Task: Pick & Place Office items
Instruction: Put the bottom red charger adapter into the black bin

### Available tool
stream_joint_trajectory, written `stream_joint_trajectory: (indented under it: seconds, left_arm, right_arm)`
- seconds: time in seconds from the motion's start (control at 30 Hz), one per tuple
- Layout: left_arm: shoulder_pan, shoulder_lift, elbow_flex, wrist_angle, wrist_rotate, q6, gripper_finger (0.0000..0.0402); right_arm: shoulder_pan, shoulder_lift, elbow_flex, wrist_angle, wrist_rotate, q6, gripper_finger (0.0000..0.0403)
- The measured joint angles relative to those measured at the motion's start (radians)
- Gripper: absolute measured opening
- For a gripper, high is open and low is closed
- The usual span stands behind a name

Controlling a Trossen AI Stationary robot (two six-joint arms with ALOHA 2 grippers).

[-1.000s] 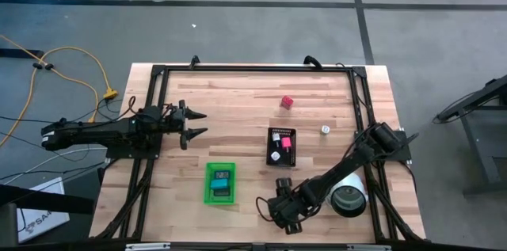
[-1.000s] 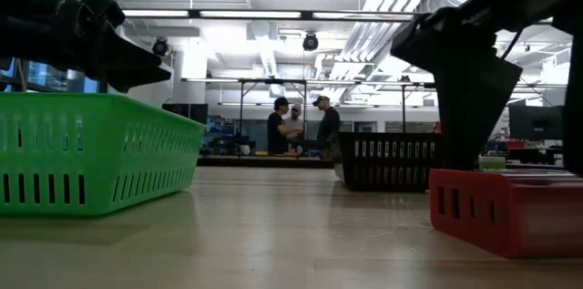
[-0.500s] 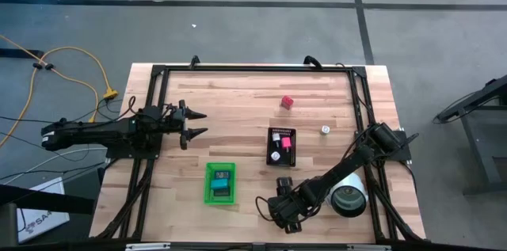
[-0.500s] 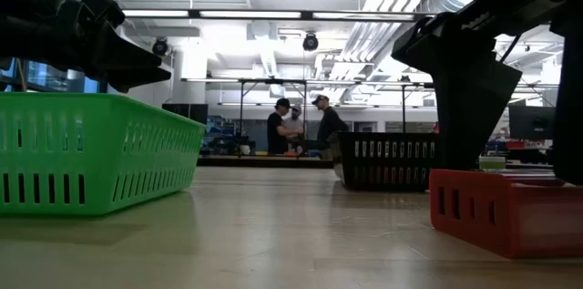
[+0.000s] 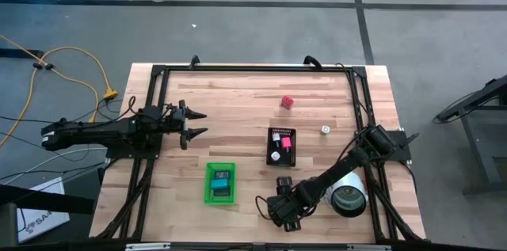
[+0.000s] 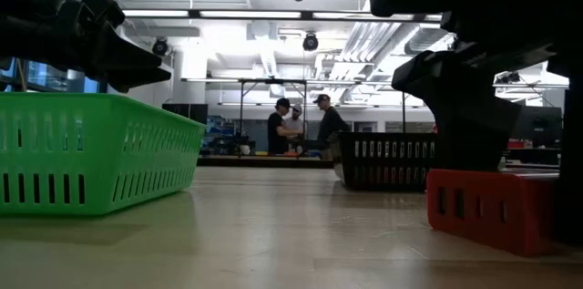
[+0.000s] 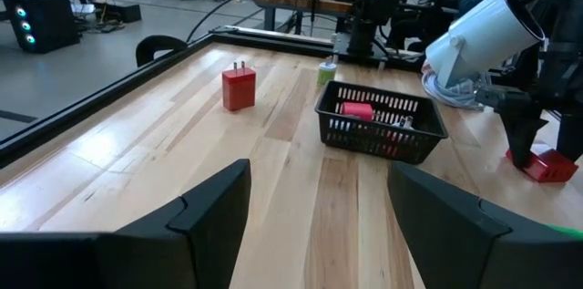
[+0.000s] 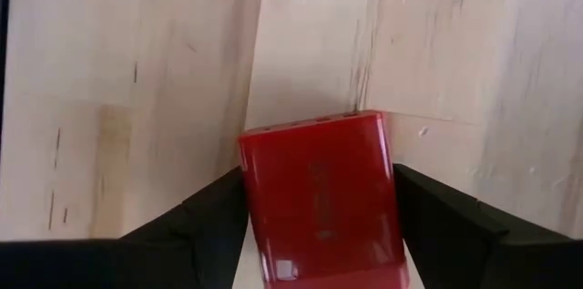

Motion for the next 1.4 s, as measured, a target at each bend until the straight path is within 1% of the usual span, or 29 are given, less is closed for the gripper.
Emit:
stream_joint_trajectory:
  seconds: [0.53,0.63,0.83,1.07,1.27,1.4]
  left_arm:
    - [0.0,0.0,0.0,0.0,0.0,0.0,0.0252]
    - [0.0,0.0,0.0,0.0,0.0,0.0,0.0252]
    - [0.0,0.0,0.0,0.0,0.001,0.0,0.0252]
    - [0.0,0.0,0.0,0.0,0.001,0.0,0.0252]
    - [0.0,0.0,0.0,0.0,0.001,0.0,0.0252]
    - [0.0,0.0,0.0,0.0,0.001,0.0,0.0252]
  right_arm:
    - [0.0,0.0,0.0,0.006,0.0,-0.004,0.0248]
    - [0.0,0.0,0.0,0.006,0.0,-0.004,0.024]
    - [0.0,0.0,0.0,0.007,0.0,0.0,0.021]
    - [0.0,-0.001,0.0,0.007,-0.001,0.002,0.0225]
    - [0.0,-0.001,0.0,0.007,-0.001,0.0,0.0201]
    - [0.0,-0.001,0.0,0.006,-0.001,0.0,0.0203]
